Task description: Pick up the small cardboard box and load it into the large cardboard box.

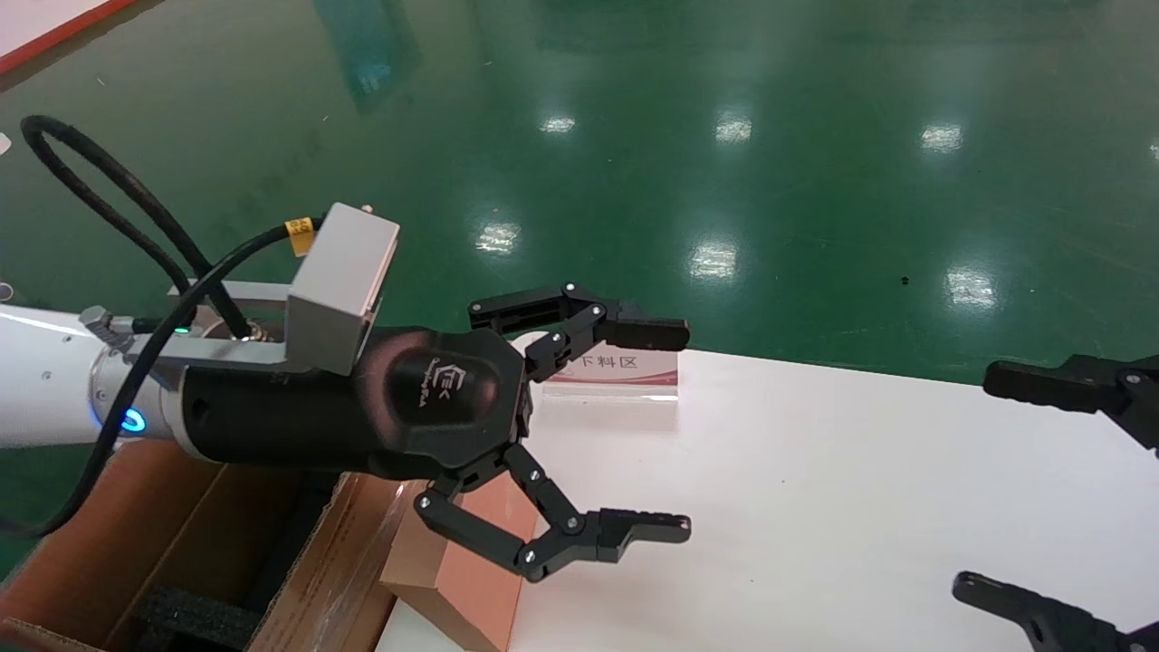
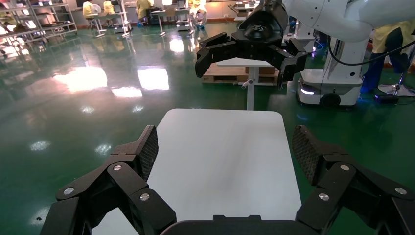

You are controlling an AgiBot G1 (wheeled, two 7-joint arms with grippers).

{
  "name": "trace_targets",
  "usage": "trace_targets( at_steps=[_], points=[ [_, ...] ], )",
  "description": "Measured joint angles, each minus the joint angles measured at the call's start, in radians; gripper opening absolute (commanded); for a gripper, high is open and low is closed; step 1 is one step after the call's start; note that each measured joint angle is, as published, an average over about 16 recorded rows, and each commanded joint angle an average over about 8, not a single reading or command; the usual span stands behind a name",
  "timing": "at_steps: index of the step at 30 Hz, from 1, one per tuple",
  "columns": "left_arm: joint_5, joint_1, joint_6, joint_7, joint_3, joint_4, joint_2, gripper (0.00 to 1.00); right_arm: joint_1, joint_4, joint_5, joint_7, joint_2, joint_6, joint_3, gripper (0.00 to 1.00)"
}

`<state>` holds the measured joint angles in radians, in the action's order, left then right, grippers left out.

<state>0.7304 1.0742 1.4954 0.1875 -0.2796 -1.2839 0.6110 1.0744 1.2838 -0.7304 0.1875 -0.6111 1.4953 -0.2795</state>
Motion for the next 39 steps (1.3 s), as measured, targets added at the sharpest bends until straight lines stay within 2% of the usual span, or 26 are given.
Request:
trace_targets(
  at_steps=[12,17,21,30,39],
  points=[
    [0.016,0.004,-0.006,0.020,-0.010,0.002,-0.004,1.00,0.000,0.000,0.000,0.000,0.000,0.000,0.000,1.00],
    [0.083,0.026,-0.033,0.077,-0.038,-0.011,-0.018,1.00,0.000,-0.001,0.000,0.000,0.000,0.000,-0.001,1.00],
    [0.177,0.072,-0.057,0.147,-0.075,-0.028,-0.030,1.00,0.001,-0.001,0.000,-0.001,0.000,0.000,-0.001,1.00],
    [0.475,0.295,-0.024,0.379,-0.215,-0.066,-0.014,1.00,0.001,-0.001,0.001,-0.001,0.000,0.000,-0.002,1.00],
    [0.739,0.600,0.076,0.670,-0.466,-0.068,0.067,1.00,0.001,-0.001,0.001,-0.001,0.001,0.000,-0.002,1.00]
  ],
)
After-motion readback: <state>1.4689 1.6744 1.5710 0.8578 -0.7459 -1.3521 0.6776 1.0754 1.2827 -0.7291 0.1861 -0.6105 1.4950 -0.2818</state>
